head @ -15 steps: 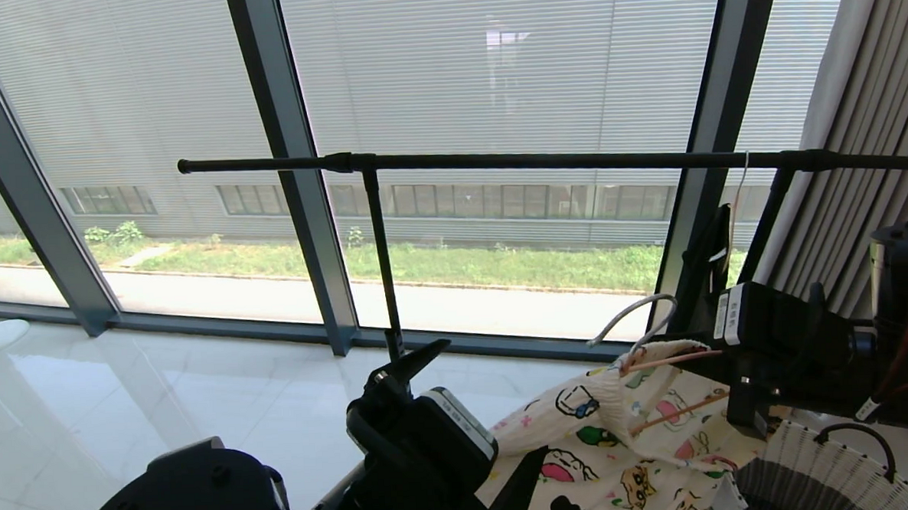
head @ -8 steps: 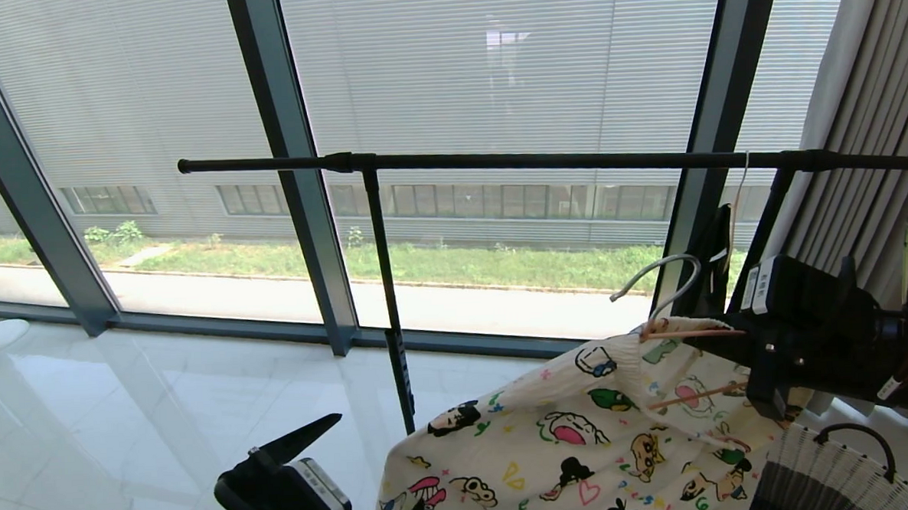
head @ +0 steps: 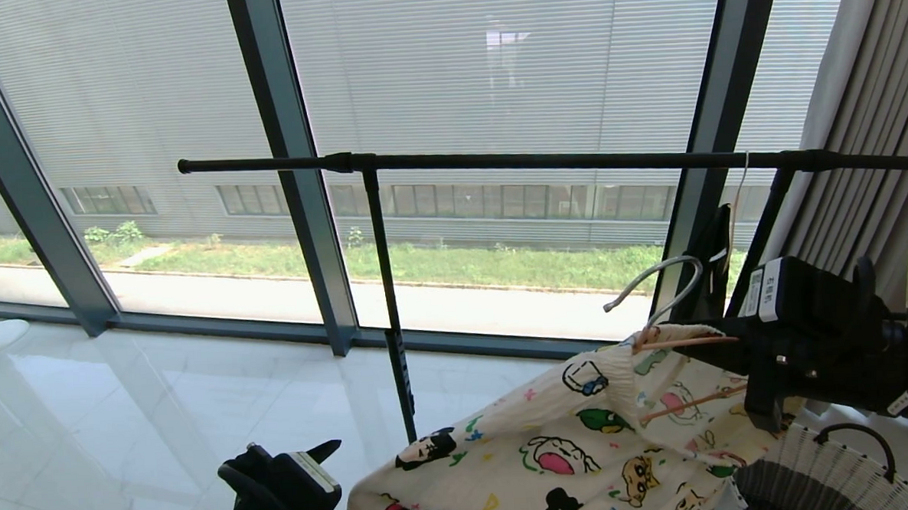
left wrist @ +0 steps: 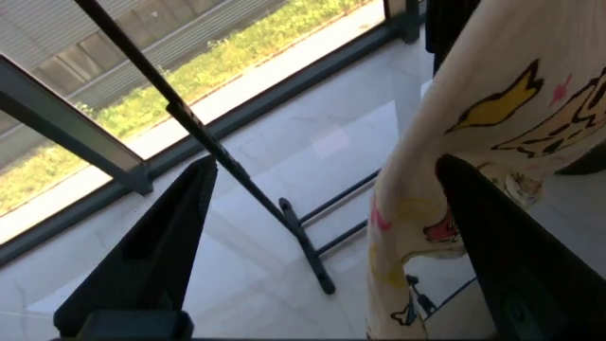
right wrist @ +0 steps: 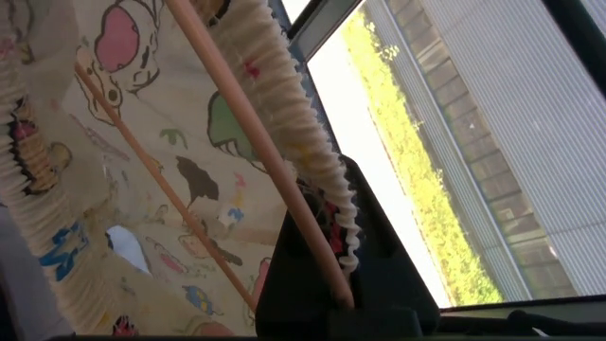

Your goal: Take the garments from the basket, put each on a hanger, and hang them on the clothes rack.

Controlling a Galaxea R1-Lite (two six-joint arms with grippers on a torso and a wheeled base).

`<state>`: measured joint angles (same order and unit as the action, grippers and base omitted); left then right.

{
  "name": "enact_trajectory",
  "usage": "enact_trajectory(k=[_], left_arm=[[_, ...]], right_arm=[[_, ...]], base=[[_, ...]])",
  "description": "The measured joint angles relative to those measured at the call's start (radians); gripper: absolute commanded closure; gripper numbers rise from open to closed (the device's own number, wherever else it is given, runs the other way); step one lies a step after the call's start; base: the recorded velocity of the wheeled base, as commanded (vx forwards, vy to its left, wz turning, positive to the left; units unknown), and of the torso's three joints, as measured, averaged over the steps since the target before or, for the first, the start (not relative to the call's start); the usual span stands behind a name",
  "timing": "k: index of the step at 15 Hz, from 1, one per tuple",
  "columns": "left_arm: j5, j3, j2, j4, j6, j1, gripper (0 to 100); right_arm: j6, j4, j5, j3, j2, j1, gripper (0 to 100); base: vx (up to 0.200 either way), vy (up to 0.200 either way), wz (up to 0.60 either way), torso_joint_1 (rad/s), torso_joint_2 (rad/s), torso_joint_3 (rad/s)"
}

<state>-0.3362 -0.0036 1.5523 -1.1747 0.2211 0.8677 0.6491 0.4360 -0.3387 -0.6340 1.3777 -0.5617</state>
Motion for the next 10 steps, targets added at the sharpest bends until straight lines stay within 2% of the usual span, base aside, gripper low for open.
enact_trajectory(k=[3,5,7,10], left_arm=[[-0.002,0.000,0.005,0.000,0.000,-0.010,100],[-0.004,0.001,0.007,0.000,0.000,-0.053,100],[-0.004,0.002,0.011,0.001,0.001,-0.130,100],[-0.009,0.003,0.029,0.003,0.005,-0.234,100]], right_arm=[[-0.003,0.001,0.000,0.004,-0.004,-0.008,100],[-0.024,0.014,0.000,0.006,-0.005,-0.005,100],[-0.053,0.082,0.004,0.020,-0.004,0.014,100],[-0.079,0.113,0.006,0.041,-0.003,0.061,100]], base=[[0.000,0.000,0.00,0.000,0.00,0.000],[0.000,0.000,0.00,0.000,0.00,0.000],[0.000,0.000,0.00,0.000,0.00,0.000],[0.000,0.000,0.00,0.000,0.00,0.000]])
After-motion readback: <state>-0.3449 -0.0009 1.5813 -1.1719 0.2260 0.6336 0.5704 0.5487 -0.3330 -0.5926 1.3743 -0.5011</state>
